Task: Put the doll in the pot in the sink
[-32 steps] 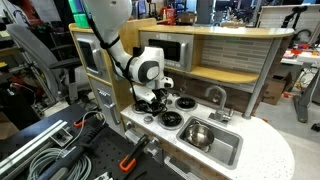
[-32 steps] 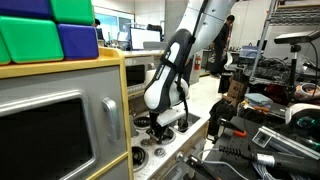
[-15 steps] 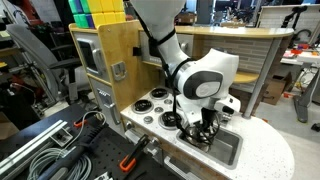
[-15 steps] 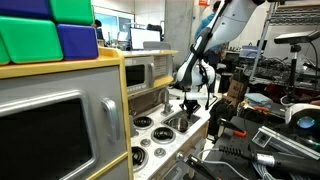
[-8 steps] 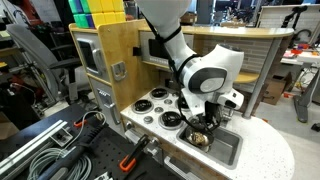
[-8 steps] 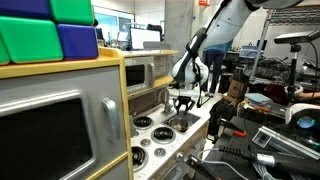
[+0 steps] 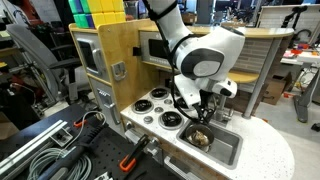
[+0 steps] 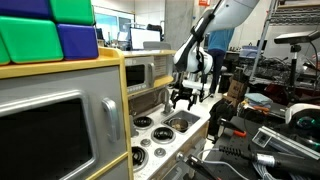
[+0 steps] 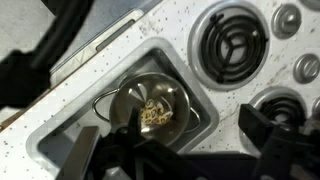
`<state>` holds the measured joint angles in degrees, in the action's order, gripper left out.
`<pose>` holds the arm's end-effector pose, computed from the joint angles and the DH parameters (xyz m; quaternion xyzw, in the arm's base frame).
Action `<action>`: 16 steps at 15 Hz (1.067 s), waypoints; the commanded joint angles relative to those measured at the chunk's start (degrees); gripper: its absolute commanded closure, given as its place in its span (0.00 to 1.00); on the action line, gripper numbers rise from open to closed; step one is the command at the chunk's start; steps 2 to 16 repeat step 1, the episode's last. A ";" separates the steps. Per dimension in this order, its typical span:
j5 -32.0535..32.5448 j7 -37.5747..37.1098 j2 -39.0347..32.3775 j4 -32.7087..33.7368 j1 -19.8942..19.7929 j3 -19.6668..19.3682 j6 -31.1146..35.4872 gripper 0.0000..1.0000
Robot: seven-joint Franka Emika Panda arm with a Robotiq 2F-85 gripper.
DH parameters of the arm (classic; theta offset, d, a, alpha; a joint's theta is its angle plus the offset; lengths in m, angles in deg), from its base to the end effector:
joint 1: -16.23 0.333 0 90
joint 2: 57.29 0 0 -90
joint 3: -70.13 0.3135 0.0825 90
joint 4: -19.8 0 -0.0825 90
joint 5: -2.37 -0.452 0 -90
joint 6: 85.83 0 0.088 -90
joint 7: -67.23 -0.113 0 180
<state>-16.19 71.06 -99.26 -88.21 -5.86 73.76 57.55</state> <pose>0.6105 -0.2027 0.0392 -0.9561 0.2653 0.0359 0.1192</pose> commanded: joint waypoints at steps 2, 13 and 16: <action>-1.59 3.74 2.74 -2.37 0.40 -0.78 -2.46 0.00; -1.59 3.74 2.74 -2.37 0.40 -0.78 -2.46 0.00; -1.59 3.74 2.74 -2.37 0.40 -0.78 -2.46 0.00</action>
